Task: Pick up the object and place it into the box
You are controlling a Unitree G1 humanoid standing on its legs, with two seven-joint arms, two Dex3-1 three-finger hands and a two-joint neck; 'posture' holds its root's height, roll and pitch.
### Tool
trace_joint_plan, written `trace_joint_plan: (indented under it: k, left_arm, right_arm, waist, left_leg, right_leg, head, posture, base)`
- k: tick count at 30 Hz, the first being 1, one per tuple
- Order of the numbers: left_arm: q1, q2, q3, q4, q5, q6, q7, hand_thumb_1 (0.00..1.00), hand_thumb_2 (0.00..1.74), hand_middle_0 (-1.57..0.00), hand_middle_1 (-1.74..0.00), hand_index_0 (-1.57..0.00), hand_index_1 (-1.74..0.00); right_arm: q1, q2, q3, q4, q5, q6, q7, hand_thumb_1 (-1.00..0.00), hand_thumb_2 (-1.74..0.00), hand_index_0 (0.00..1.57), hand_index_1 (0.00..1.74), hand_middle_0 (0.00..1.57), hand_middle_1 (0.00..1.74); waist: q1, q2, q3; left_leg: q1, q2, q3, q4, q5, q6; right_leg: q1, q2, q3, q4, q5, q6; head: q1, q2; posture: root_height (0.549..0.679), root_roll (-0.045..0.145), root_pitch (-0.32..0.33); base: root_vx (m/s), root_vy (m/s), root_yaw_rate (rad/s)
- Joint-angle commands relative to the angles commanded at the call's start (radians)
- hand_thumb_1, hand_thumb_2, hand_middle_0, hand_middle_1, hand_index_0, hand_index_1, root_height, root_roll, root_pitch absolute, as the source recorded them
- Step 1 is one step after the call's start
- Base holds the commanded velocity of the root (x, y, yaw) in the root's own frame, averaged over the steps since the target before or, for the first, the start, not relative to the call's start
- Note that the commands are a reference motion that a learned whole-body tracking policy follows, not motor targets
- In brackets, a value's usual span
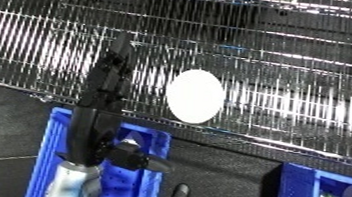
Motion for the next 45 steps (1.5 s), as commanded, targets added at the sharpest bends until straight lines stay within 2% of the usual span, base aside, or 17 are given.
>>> trace_joint_plan:
  k: [16, 24, 35, 45]
  left_arm:
    - [-0.096, -0.003, -0.003, 0.198, -0.004, -0.01, 0.001, 0.0, 0.0, 0.0, 0.0, 0.0, 0.0]
    - [-0.134, -0.022, -0.029, 0.259, -0.01, 0.009, -0.032, 0.0, 0.0, 0.0, 0.0, 0.0, 0.0]
    - [-0.184, -0.056, -0.054, 0.343, -0.049, 0.04, -0.068, 0.0, 0.0, 0.0, 0.0, 0.0, 0.0]
    - [-0.229, -0.068, -0.049, 0.41, -0.079, 0.046, -0.081, 0.5, 0.87, -0.79, -0.87, -0.79, -0.87]
  right_arm:
    - [-0.017, -0.004, 0.03, -0.03, -0.014, 0.013, -0.014, 0.0, 0.0, 0.0, 0.0, 0.0, 0.0]
    - [-0.027, 0.004, 0.043, -0.048, -0.006, 0.019, -0.03, 0.0, 0.0, 0.0, 0.0, 0.0, 0.0]
    - [-0.04, 0.018, 0.057, -0.07, -0.003, 0.02, -0.05, 0.0, 0.0, 0.0, 0.0, 0.0, 0.0]
    - [-0.039, 0.024, 0.067, -0.093, -0.006, 0.016, -0.056, 0.0, 0.0, 0.0, 0.0, 0.0, 0.0]
  waist:
    - [-0.041, -0.026, 0.0]
    - [-0.056, -0.035, 0.0]
    - [-0.077, -0.049, 0.0]
    - [-0.092, -0.057, 0.0]
  left_leg:
    - [-0.044, 0.021, 0.015, 0.027, -0.013, -0.0032]
    - [-0.054, 0.028, 0.017, 0.024, -0.015, -0.0051]
    - [-0.055, 0.038, 0.023, 0.022, -0.017, -0.0083]
    - [-0.048, 0.044, 0.027, 0.014, -0.017, -0.012]
  right_leg:
    - [-0.05, 0.0195, 0.016, 0.02, -0.005, -0.0006]
    - [-0.063, 0.0254, 0.021, 0.015, -0.002, 0.0013]
    - [-0.065, 0.0307, 0.027, 0.001, 0.007, 0.0073]
    - [-0.06, 0.0334, 0.032, -0.011, 0.009, 0.0093]
  head:
    - [-0.058, 0.033]
    - [-0.061, 0.044]
    - [-0.078, 0.058]
    - [-0.099, 0.064]
  posture:
    - [0.642, 0.004, 0.141]
    - [0.642, 0.001, 0.153]
    - [0.642, -0.002, 0.158]
    - [0.643, -0.001, 0.159]
  base:
    - [0.005, 0.021, -0.05]
    - [-0.005, 0.008, -0.02]
    - [-0.01, 0.003, -0.032]
    - [-0.005, 0.0, -0.019]
